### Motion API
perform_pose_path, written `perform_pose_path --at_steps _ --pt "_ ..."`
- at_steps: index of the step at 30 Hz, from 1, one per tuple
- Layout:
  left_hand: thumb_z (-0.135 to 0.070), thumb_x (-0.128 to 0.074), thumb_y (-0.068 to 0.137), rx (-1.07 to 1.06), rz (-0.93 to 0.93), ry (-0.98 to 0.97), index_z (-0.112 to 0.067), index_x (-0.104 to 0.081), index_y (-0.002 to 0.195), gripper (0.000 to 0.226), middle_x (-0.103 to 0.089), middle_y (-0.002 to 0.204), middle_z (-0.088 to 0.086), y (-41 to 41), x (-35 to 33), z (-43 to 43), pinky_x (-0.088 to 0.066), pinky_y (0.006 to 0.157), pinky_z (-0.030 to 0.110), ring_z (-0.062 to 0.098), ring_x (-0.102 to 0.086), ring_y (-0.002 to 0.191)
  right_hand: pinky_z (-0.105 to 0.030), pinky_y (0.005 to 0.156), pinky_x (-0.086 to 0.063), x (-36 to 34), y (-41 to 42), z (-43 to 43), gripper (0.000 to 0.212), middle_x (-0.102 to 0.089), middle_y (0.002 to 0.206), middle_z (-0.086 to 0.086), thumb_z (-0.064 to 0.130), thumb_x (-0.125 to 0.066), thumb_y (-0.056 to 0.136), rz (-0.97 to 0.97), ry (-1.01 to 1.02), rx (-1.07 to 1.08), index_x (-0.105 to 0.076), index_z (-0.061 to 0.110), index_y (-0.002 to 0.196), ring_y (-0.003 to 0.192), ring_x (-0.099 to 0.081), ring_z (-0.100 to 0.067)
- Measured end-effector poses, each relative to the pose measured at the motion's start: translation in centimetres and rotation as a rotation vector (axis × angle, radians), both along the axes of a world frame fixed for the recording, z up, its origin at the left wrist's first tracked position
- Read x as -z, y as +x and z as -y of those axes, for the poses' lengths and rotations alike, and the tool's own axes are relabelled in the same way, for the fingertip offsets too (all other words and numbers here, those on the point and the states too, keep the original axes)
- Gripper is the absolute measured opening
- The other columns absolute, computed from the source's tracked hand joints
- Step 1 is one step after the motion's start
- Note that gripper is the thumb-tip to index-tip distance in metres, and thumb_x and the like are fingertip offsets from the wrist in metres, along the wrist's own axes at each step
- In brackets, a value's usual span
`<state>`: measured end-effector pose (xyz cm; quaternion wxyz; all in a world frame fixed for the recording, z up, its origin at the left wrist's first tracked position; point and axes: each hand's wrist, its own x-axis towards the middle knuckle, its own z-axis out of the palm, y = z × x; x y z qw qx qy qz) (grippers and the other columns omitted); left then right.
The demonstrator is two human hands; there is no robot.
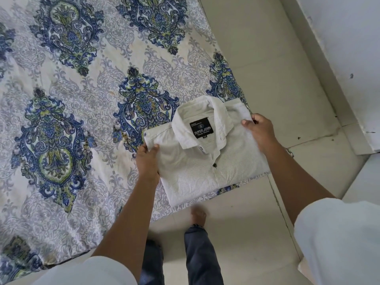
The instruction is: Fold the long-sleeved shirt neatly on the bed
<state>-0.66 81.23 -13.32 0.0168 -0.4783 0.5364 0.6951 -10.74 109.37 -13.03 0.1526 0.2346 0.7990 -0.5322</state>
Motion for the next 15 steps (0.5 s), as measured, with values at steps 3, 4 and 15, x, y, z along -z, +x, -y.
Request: perform_pose_path --at_steps 3,4,15 --pt "-0.012 -0.061 0.088 0.087 0.051 -0.100 -0.012 -0.053 0.082 0.010 -0.058 0.076 -0.001 -0.2 -0.4 -0.2 -0.051 0.060 0.026 0.014 -0.056 0.067 -0.027 0.080 -0.041 -0.2 0.5 0.8 0.034 -0.056 0.101 -0.001 0.022 -0.059 0.089 -0.075 0.185 -0.050 -0.055 0.010 0.121 0.091 -0.052 -0.016" --pt "-0.011 -0.059 0.089 0.141 0.088 -0.171 -0.013 -0.051 0.076 0.015 -0.056 0.072 0.000 -0.3 -0.2 0.0 -0.046 0.051 0.023 0.015 -0.053 0.063 -0.026 0.079 -0.040 -0.3 0.6 1.0 0.037 -0.057 0.106 -0.003 0.021 -0.058 0.090 -0.067 0.214 -0.068 -0.052 0.011 0.125 0.093 -0.053 -0.018" --pt "-0.017 -0.048 0.094 0.500 0.013 -0.752 -0.006 -0.046 0.128 0.035 -0.043 0.132 0.013 -0.6 -6.6 3.0 -0.039 0.086 0.035 0.029 -0.047 0.115 -0.033 0.102 -0.035 -7.0 1.2 6.6 0.037 -0.053 0.132 -0.010 0.009 -0.054 0.090 -0.226 0.349 -0.275 -0.054 0.012 0.128 0.125 -0.046 -0.026"
